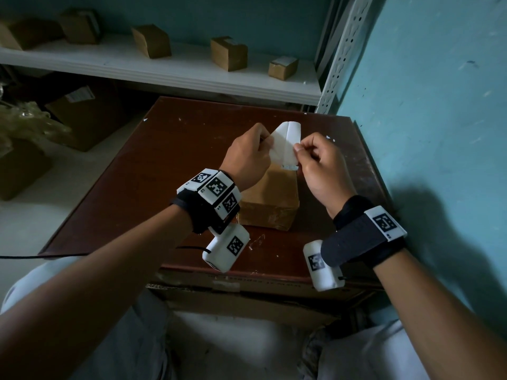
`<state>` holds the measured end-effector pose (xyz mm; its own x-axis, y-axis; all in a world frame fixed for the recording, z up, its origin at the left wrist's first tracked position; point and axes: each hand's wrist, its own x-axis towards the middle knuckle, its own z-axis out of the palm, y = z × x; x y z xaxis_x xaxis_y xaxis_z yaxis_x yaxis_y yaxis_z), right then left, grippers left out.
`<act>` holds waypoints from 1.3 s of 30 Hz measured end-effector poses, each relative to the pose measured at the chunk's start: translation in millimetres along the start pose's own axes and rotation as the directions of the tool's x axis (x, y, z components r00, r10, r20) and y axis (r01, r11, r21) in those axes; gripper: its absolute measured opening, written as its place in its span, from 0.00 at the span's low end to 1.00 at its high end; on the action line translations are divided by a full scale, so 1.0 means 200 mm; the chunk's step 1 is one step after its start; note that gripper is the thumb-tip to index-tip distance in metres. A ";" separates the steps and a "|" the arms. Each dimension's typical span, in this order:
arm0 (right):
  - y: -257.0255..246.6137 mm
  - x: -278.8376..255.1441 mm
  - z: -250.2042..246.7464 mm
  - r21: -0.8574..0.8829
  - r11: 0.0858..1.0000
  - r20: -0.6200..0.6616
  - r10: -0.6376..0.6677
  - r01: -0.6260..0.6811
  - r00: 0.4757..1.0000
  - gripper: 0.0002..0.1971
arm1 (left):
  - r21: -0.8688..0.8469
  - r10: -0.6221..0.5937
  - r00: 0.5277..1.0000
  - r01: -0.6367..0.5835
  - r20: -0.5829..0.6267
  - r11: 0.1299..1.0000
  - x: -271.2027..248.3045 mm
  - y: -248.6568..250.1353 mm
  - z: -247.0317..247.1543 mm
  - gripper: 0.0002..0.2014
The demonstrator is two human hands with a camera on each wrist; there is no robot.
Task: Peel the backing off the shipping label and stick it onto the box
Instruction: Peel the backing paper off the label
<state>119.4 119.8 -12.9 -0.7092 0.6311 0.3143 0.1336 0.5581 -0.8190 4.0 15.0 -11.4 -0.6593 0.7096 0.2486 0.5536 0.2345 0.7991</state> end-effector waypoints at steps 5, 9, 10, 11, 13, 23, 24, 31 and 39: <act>0.00 0.00 0.00 -0.008 1.000 0.000 0.002 -0.002 1.000 0.09 | 0.006 -0.011 1.000 0.011 0.000 1.000 0.00 0.00 0.00 0.06; 0.00 0.00 0.00 -0.008 1.000 0.002 -0.006 0.006 1.000 0.09 | 0.002 -0.017 1.000 0.017 0.000 1.000 0.00 0.00 0.00 0.07; 0.01 0.00 0.00 -0.006 1.000 0.003 -0.007 0.007 1.000 0.09 | 0.001 -0.018 1.000 0.018 0.000 1.000 0.00 0.00 0.00 0.07; 0.01 0.00 0.00 -0.004 1.000 0.003 -0.006 0.006 1.000 0.08 | -0.001 -0.019 1.000 0.019 0.001 1.000 0.00 0.00 0.00 0.06; 0.01 0.01 0.00 -0.002 1.000 0.003 -0.001 0.001 1.000 0.08 | -0.007 -0.021 1.000 0.021 0.000 1.000 0.00 0.00 0.00 0.06; 0.01 0.01 0.00 -0.003 1.000 -0.002 -0.003 0.003 1.000 0.08 | -0.015 -0.015 1.000 0.015 -0.002 1.000 0.00 0.00 0.00 0.06; 0.01 0.01 0.00 -0.006 1.000 -0.002 -0.005 0.005 1.000 0.08 | -0.015 -0.016 1.000 0.016 -0.002 1.000 0.00 0.00 0.00 0.05; 0.00 0.00 -0.01 0.013 1.000 -0.003 -0.005 0.005 1.000 0.07 | -0.019 -0.022 1.000 0.022 -0.010 1.000 0.01 0.00 0.00 0.06; 0.00 0.01 0.00 0.011 1.000 0.007 0.008 -0.008 1.000 0.07 | -0.013 0.001 1.000 -0.001 -0.011 1.000 0.01 0.00 -0.01 0.05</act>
<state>119.1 121.3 -12.4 -0.7132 0.6315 0.3043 0.1313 0.5468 -0.8269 1.9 15.4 -10.7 -0.6645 0.7023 0.2554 0.5474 0.2248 0.8061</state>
